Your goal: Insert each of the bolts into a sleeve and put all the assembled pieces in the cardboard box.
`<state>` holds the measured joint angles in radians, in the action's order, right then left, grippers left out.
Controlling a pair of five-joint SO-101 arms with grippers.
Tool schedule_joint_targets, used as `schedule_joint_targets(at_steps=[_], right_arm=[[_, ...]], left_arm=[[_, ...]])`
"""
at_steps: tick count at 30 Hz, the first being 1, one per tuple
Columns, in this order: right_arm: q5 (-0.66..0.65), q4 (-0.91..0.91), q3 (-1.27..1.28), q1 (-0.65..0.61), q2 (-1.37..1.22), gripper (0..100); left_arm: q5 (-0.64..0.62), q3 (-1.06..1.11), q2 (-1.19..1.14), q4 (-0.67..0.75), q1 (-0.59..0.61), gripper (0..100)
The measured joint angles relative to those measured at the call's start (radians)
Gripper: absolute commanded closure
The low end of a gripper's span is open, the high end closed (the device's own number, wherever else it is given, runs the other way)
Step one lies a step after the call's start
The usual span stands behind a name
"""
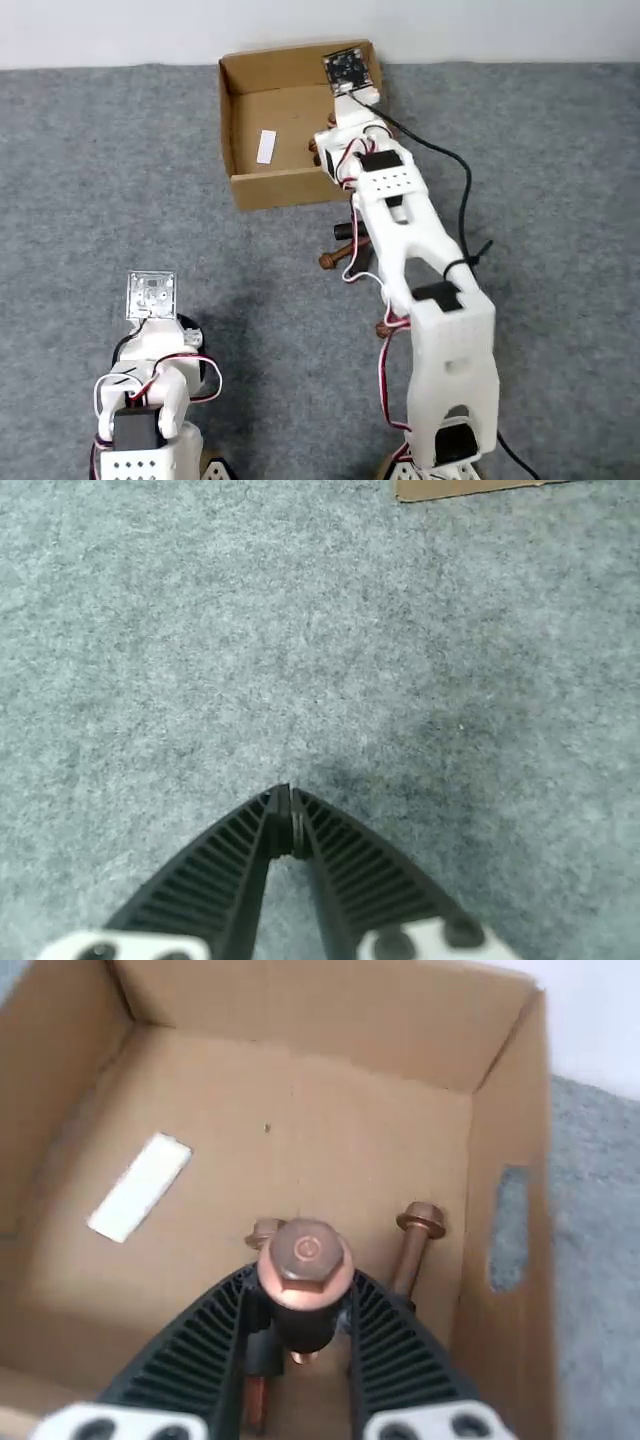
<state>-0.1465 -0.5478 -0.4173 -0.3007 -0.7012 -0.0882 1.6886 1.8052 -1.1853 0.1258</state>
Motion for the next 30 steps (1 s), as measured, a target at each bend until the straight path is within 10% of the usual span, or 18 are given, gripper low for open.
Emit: schedule_joint_targets(at_steps=[8,30], right_arm=[[-0.075,-0.226,-0.284,0.002,-0.183,84.4],[-0.075,-1.079,-1.010,0.000,-0.219,99.0]], left_arm=[[0.000,0.000,0.000,0.000,0.000,99],[0.000,0.000,0.000,0.000,0.000,99]])
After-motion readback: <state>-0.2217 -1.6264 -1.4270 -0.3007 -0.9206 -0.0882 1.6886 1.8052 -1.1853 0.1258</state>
